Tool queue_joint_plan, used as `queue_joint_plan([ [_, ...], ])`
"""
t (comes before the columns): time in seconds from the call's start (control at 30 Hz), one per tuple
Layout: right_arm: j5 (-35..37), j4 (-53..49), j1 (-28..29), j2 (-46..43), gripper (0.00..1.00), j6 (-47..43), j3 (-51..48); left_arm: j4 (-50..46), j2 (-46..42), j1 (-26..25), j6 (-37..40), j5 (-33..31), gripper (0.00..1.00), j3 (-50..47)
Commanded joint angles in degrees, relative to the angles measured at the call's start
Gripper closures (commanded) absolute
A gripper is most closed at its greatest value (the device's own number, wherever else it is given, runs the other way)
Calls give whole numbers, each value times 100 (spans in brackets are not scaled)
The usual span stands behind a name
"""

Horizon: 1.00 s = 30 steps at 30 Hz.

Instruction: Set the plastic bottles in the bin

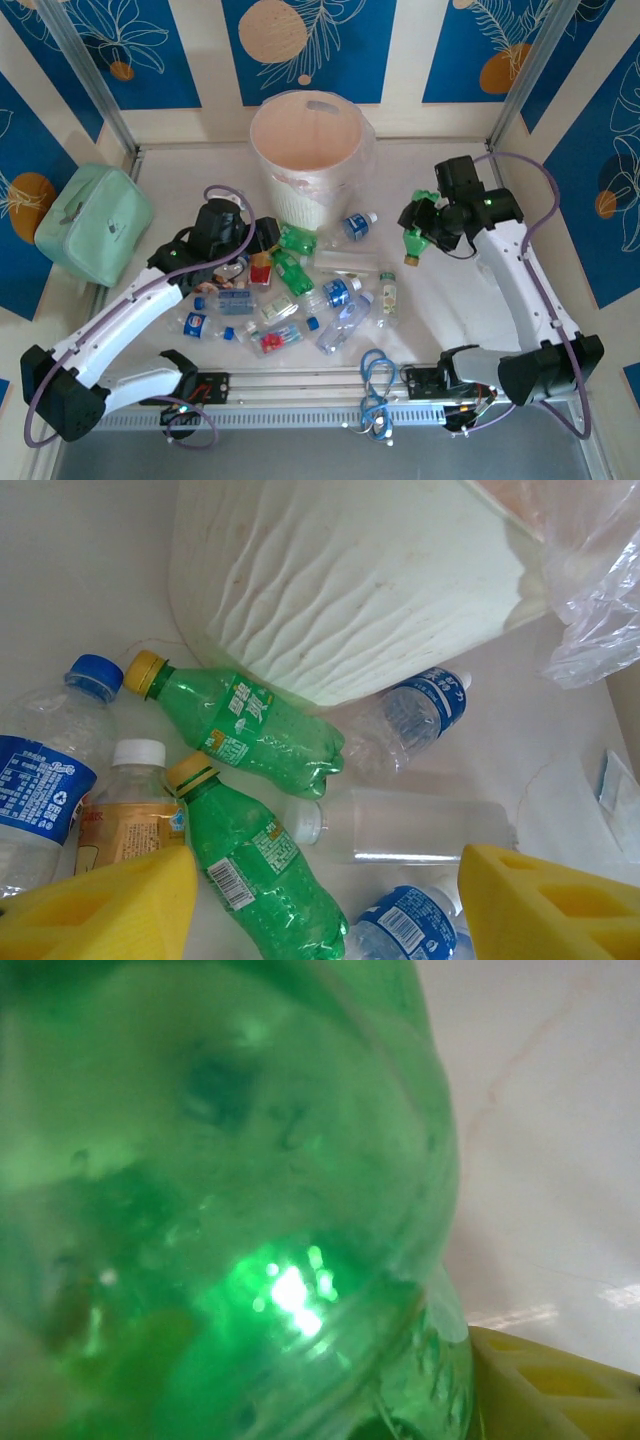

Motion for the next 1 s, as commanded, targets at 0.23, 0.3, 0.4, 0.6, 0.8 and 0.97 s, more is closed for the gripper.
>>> queue_joint_plan([
  [0.23,-319,-112,771,939,40,24,2861,-105,14,-51,-54,76,31,294],
  [0.3,-344,-56,872,1287,40,-43,3462,-121,-7,-52,-71,58,31,306],
  [0.4,-349,-54,989,1848,40,-103,4313,-147,-21,-48,-71,50,31,312],
  [0.6,-417,-84,1206,2968,40,-128,5819,-134,14,-47,-49,40,31,403],
  [0.8,-381,296,1325,3647,39,-89,6394,-107,67,-47,-36,49,31,471],
  [0.97,-448,422,1292,4083,39,-49,6726,-155,19,-52,-63,5,31,470],
])
